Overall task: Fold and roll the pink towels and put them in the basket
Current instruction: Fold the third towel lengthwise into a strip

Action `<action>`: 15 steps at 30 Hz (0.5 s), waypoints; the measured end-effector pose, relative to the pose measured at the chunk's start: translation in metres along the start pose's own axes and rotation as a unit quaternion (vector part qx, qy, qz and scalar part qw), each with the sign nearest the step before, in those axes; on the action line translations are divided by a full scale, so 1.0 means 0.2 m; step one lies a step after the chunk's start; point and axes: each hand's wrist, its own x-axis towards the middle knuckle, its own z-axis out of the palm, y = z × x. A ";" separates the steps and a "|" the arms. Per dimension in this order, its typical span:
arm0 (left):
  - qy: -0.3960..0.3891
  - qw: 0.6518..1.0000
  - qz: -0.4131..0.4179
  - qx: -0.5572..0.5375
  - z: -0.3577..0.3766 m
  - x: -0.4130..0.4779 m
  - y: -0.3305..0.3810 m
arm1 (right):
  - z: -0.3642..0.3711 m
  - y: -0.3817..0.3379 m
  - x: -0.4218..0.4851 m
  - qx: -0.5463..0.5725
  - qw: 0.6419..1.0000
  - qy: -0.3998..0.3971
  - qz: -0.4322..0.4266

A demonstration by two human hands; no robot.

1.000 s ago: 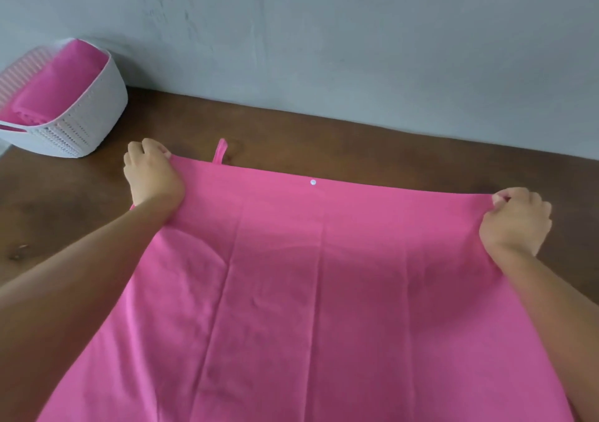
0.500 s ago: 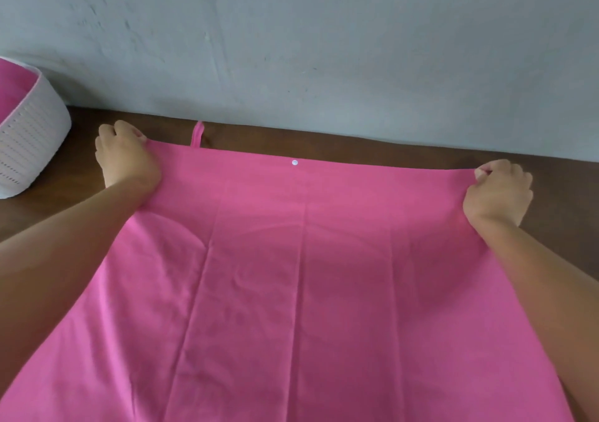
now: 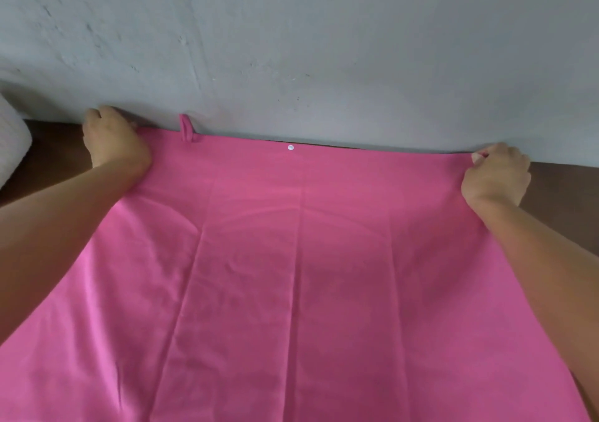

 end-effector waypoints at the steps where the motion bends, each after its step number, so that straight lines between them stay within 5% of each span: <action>1: 0.001 1.000 0.002 0.000 0.00 0.00 0.00 | 0.00 0.00 0.00 0.000 1.000 0.001 0.003; 15: -0.006 1.000 0.012 -0.007 0.00 0.00 -0.02 | -0.03 -0.05 0.01 -0.071 0.996 -0.015 0.045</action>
